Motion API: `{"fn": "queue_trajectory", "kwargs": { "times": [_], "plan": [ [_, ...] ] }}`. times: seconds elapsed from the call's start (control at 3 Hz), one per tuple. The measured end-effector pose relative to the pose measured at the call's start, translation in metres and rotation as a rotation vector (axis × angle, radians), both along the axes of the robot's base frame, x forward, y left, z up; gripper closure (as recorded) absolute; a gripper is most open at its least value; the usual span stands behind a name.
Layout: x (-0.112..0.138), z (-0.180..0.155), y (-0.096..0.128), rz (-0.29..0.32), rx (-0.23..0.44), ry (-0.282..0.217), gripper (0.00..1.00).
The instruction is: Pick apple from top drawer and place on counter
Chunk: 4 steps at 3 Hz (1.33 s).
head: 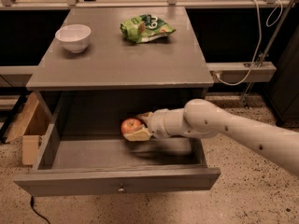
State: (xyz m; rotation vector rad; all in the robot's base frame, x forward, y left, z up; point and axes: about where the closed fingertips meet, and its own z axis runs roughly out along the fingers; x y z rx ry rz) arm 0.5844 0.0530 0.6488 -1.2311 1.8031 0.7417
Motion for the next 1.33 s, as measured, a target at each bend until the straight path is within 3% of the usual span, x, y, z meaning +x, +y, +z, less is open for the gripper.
{"fn": "queue_trajectory", "kwargs": {
  "times": [0.33, 0.67, 1.33],
  "plan": [
    [-0.031, 0.039, -0.043, 0.035, 0.023, -0.087, 1.0],
    [-0.055, 0.073, -0.087, 0.05, 0.015, -0.147, 1.0],
    [-0.073, 0.124, -0.134, 0.063, -0.051, -0.237, 1.0]
  ]
}}
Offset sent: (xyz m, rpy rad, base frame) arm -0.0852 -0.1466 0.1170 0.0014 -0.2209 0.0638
